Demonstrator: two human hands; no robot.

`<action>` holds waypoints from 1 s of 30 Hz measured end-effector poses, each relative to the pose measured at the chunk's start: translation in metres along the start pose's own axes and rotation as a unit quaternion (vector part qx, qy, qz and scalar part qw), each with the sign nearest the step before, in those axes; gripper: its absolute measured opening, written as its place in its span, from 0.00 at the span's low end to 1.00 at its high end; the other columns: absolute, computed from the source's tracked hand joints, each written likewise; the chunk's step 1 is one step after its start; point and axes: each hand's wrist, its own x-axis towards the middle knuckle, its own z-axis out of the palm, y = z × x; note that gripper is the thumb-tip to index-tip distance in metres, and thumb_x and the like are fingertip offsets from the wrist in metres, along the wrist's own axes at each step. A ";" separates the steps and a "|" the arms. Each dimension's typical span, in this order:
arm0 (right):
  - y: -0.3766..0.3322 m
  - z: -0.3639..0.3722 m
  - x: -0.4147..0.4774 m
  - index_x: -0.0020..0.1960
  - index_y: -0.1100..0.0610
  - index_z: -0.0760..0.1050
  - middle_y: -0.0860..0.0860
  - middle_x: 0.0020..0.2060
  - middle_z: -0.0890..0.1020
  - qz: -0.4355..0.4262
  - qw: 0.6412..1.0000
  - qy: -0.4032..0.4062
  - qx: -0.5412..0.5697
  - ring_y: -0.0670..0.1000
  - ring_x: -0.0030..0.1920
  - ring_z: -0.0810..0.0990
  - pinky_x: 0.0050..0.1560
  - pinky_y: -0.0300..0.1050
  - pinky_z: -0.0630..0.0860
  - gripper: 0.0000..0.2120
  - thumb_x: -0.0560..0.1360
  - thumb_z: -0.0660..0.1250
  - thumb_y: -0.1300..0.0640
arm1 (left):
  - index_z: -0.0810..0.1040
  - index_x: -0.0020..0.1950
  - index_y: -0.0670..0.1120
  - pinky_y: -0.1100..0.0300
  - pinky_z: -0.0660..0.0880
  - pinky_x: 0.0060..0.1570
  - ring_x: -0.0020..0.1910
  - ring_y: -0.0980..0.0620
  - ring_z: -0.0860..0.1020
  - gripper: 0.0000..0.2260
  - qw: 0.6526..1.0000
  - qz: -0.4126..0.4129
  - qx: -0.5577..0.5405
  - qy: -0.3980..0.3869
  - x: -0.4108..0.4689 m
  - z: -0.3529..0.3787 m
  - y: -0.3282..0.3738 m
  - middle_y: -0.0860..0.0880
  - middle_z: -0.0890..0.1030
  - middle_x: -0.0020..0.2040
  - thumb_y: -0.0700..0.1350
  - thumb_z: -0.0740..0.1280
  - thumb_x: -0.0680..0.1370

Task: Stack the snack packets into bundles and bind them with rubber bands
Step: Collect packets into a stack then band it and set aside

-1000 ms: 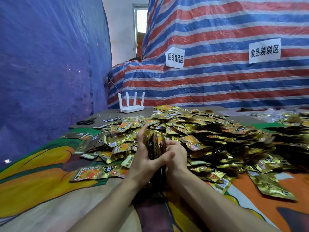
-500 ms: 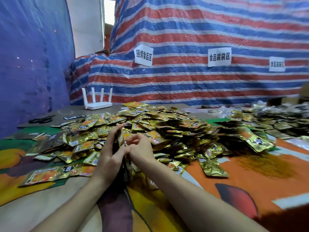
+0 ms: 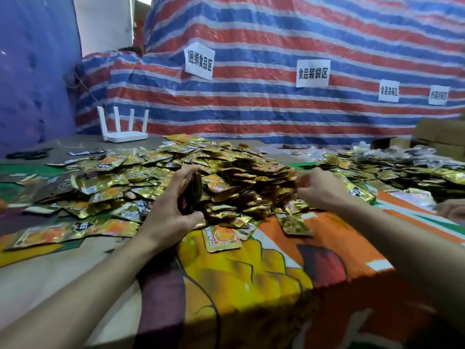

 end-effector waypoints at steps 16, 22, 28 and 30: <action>0.094 -0.018 -0.007 0.35 0.59 0.69 0.54 0.31 0.76 0.119 0.968 -0.024 -0.218 0.55 0.34 0.79 0.34 0.46 0.78 0.11 0.71 0.69 0.66 | 0.70 0.70 0.59 0.44 0.72 0.35 0.34 0.42 0.68 0.32 0.998 -0.012 -0.027 0.050 0.000 -0.007 -0.010 0.44 0.68 0.38 0.38 0.66 0.68; 0.090 -0.040 0.002 0.41 0.63 0.80 0.58 0.33 0.82 0.130 0.979 0.016 -0.159 0.57 0.33 0.83 0.37 0.51 0.84 0.03 0.69 0.73 0.63 | 0.71 0.65 0.63 0.51 0.71 0.40 0.40 0.36 0.71 0.31 0.995 -0.018 -0.069 0.072 0.000 -0.011 -0.007 0.35 0.71 0.44 0.37 0.66 0.68; 0.052 -0.050 0.008 0.39 0.64 0.83 0.59 0.34 0.85 0.062 0.996 0.046 -0.035 0.58 0.33 0.83 0.31 0.50 0.80 0.05 0.72 0.71 0.65 | 0.68 0.67 0.62 0.54 0.78 0.45 0.41 0.43 0.79 0.36 0.995 -0.042 -0.071 0.057 0.001 -0.010 -0.005 0.36 0.72 0.47 0.36 0.76 0.67; 0.024 -0.047 0.005 0.39 0.59 0.84 0.56 0.36 0.85 0.006 0.999 0.034 0.042 0.52 0.34 0.83 0.27 0.42 0.78 0.05 0.74 0.74 0.62 | 0.67 0.68 0.60 0.59 0.78 0.43 0.43 0.43 0.79 0.38 0.995 -0.051 -0.075 0.044 0.001 -0.010 -0.004 0.35 0.71 0.49 0.34 0.78 0.67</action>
